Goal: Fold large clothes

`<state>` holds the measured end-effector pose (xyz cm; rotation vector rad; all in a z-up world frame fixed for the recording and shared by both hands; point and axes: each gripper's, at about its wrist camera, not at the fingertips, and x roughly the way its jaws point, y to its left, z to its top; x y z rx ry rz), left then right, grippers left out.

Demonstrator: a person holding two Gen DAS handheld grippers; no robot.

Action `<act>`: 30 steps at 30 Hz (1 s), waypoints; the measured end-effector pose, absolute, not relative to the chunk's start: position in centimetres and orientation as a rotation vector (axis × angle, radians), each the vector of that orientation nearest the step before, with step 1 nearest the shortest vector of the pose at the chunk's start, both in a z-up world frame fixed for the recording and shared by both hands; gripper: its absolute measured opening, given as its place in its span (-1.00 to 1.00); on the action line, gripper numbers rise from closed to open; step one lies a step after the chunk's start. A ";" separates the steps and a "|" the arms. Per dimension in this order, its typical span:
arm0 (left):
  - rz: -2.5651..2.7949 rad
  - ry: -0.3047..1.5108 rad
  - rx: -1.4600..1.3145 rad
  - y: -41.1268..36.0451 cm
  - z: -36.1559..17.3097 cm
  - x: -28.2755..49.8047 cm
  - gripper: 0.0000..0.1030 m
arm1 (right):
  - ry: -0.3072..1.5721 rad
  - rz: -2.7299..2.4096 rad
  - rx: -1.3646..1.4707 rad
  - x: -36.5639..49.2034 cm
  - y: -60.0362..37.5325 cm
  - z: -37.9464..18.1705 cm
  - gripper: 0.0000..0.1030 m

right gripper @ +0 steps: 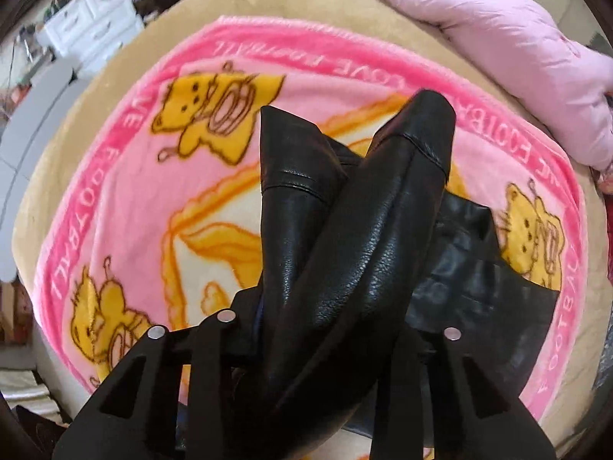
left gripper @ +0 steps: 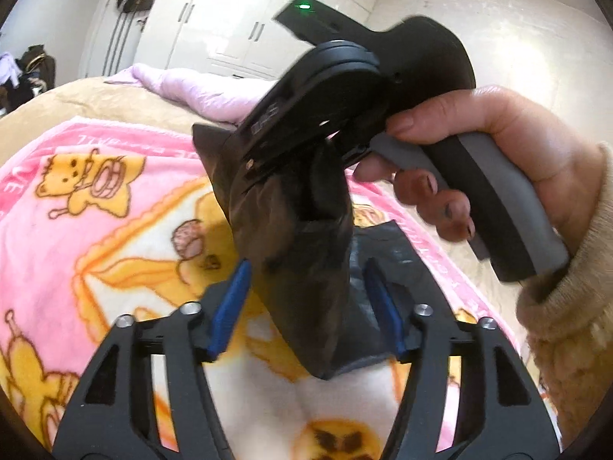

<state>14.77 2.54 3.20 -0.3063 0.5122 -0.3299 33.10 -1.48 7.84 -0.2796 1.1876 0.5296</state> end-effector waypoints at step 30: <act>-0.385 0.776 -0.238 -5.9 -2.0 25.6 0.45 | 1.076 0.558 0.335 33.5 -31.3 1.2 -0.18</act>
